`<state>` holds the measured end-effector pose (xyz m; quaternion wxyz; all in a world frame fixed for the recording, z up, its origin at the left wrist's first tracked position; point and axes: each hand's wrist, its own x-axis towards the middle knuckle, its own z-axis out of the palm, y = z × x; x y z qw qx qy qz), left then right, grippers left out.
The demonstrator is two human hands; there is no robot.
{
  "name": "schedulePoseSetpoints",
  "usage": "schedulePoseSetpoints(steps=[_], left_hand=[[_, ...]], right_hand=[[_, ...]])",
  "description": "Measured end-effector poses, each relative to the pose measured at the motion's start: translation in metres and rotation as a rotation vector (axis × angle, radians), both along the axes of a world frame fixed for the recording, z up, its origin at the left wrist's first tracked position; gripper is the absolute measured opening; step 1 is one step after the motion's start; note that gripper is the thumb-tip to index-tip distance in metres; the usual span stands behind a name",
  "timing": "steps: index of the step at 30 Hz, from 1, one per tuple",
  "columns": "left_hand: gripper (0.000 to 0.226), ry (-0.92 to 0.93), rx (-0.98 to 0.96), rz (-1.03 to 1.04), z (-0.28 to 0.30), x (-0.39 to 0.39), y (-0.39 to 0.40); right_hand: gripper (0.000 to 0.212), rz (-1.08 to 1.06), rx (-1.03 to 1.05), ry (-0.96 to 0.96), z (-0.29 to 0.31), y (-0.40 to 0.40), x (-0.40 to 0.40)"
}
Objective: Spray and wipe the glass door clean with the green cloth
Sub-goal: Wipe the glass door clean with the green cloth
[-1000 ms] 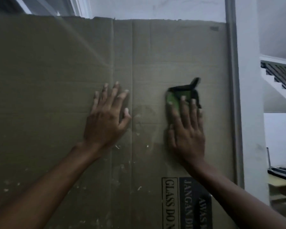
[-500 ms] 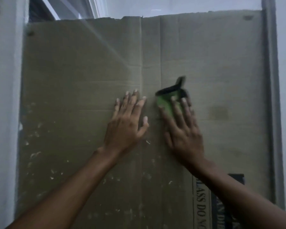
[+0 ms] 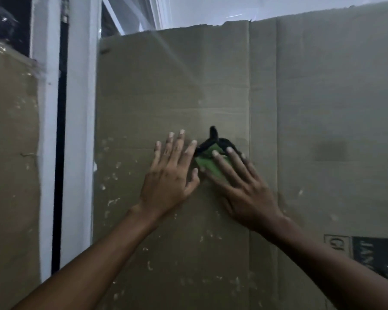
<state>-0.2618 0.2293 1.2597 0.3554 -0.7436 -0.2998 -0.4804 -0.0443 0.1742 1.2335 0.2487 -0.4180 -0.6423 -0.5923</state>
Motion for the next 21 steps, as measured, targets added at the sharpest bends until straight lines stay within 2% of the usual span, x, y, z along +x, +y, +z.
schedulePoseSetpoints(steps=[1, 2, 5, 7, 8, 9, 12, 13, 17, 21], left_hand=[[0.065, 0.012, 0.008, 0.022, -0.001, -0.006, 0.003], [0.065, 0.021, 0.01, 0.044, -0.001, -0.012, 0.006], [0.066, 0.011, -0.015, 0.073, -0.006, -0.03, 0.014], [0.067, -0.014, -0.047, 0.068, -0.01, -0.041, 0.017], [0.067, -0.022, -0.054, 0.065, -0.013, -0.047, 0.018], [0.067, -0.025, -0.058, 0.063, -0.015, -0.051, 0.019], [0.066, -0.025, -0.057, 0.06, -0.017, -0.063, 0.018], [0.066, -0.029, -0.061, 0.05, -0.017, -0.065, 0.018], [0.062, -0.034, -0.063, -0.057, -0.019, -0.056, 0.006], [0.063, -0.068, -0.16, -0.257, -0.024, -0.022, -0.01]], right_hand=[[0.059, 0.005, 0.009, -0.008, 0.006, -0.001, 0.005], [0.059, 0.018, 0.055, 0.068, 0.014, -0.003, 0.009], [0.062, 0.043, 0.235, 0.557, 0.04, -0.008, 0.007], [0.064, 0.049, 0.276, 0.743, 0.041, 0.002, -0.023], [0.065, 0.04, 0.259, 0.729, 0.035, 0.011, -0.04], [0.066, 0.025, 0.209, 0.629, 0.025, 0.02, -0.055], [0.069, -0.011, -0.014, 0.132, 0.0, 0.038, -0.075], [0.069, -0.011, -0.044, 0.08, -0.001, 0.039, -0.074], [0.065, 0.009, -0.014, 0.27, 0.004, 0.04, -0.085], [0.065, 0.153, -0.148, 0.291, 0.008, 0.035, -0.082]])
